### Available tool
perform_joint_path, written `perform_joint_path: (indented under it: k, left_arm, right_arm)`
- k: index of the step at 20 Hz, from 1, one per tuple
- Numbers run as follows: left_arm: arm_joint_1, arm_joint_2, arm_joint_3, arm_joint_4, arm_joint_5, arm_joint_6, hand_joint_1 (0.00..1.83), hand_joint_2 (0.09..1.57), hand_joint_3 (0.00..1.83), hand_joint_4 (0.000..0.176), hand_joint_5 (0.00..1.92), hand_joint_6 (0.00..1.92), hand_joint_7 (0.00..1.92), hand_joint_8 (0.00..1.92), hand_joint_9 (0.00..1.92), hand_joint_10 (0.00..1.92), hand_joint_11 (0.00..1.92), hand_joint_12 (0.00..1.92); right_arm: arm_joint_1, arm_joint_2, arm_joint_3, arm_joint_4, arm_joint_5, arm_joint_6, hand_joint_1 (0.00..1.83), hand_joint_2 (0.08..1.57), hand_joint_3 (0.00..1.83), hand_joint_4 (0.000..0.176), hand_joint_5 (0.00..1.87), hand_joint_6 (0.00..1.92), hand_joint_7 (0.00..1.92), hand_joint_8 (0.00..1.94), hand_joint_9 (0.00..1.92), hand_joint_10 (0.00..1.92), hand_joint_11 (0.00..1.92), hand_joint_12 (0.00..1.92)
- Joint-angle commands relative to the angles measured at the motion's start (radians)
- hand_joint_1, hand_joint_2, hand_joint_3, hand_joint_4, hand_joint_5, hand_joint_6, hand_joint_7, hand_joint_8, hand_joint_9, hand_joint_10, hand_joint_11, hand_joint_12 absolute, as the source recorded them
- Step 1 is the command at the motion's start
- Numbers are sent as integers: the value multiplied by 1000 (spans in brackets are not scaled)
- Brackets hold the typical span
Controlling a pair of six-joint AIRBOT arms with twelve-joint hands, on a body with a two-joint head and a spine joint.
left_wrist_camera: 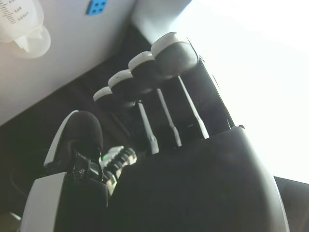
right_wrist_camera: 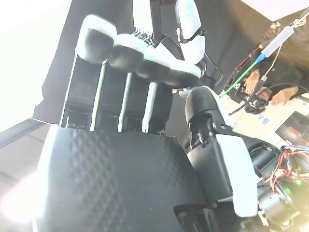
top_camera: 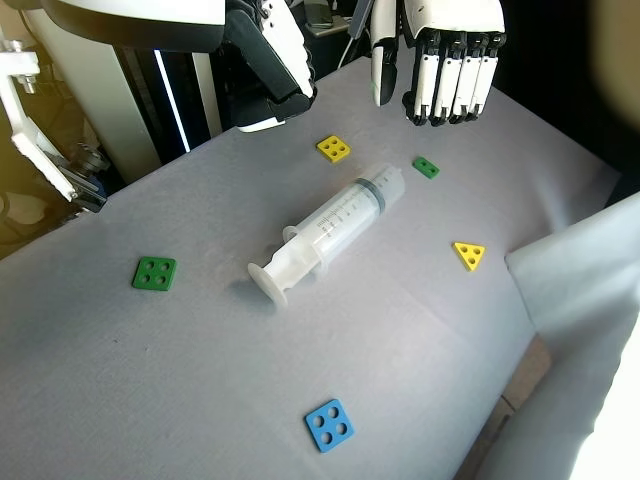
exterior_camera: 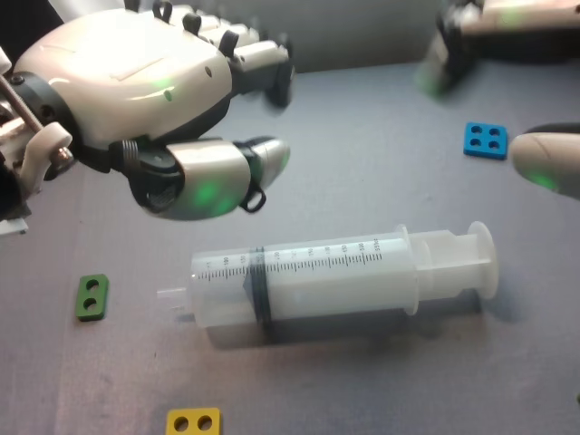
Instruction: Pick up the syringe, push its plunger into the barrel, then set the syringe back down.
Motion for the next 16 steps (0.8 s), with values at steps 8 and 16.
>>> perform_joint_path:
  k: [8,16]
  left_arm:
    - [-14,2,-7,-108,-67,108,0,1421,0,0,190,0,170,1,154,0,0,370]
    - [69,-63,-28,-241,-199,155,514,1194,0,0,88,4,78,3,75,4,0,231]
  right_arm:
    - [10,0,-3,49,44,1,0,1385,12,0,145,5,109,3,69,6,0,141]
    - [10,0,-5,49,44,1,0,1380,2,0,160,2,134,2,90,3,0,140]
